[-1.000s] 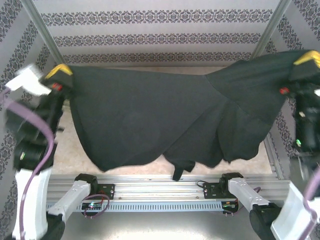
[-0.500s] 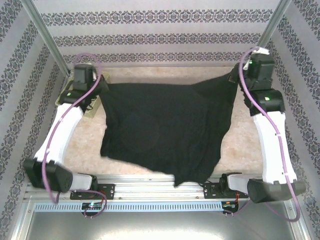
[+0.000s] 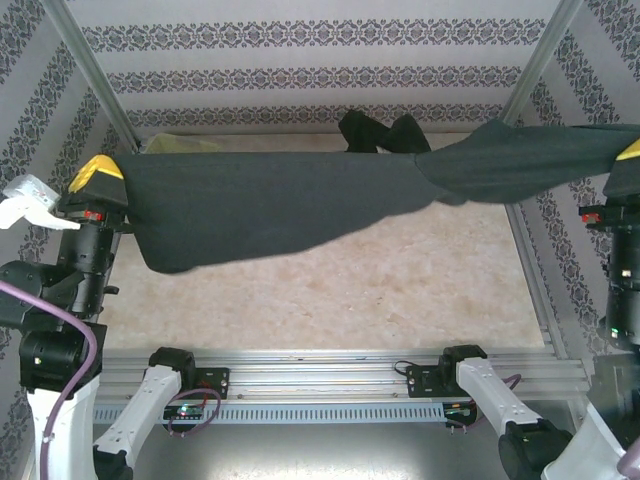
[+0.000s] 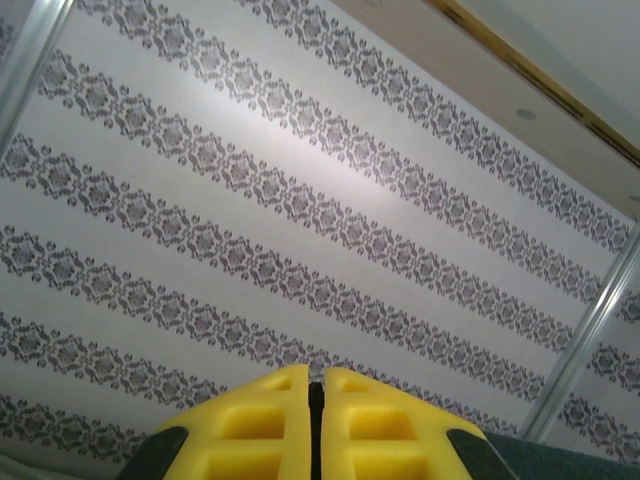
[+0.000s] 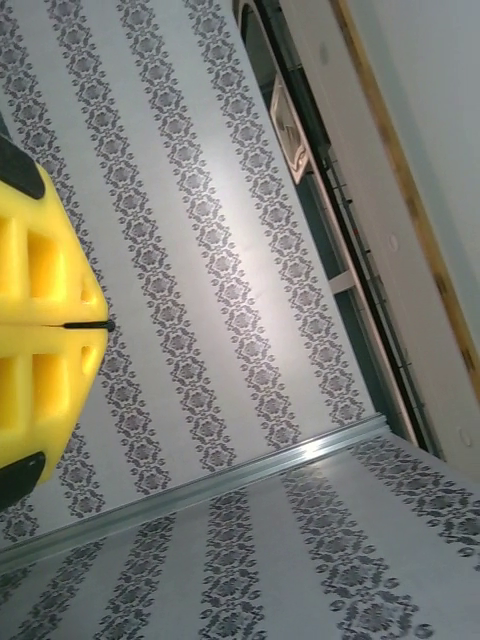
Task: Fold the inside-out t-shirt
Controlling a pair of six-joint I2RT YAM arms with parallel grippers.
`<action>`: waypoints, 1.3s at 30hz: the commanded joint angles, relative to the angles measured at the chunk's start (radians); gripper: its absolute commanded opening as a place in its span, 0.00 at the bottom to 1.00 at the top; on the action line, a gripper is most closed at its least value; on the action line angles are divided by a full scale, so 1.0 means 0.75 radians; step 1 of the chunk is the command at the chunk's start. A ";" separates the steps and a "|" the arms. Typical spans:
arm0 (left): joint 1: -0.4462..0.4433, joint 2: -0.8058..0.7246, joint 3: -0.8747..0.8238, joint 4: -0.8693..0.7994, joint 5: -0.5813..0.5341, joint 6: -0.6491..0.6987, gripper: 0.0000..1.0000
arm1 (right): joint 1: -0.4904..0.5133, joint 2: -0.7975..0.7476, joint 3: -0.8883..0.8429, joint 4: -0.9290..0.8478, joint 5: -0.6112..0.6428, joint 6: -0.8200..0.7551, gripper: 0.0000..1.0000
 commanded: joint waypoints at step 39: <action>0.020 1.830 0.461 0.036 -0.261 0.297 0.00 | 0.063 1.686 0.032 0.384 0.109 -0.143 0.00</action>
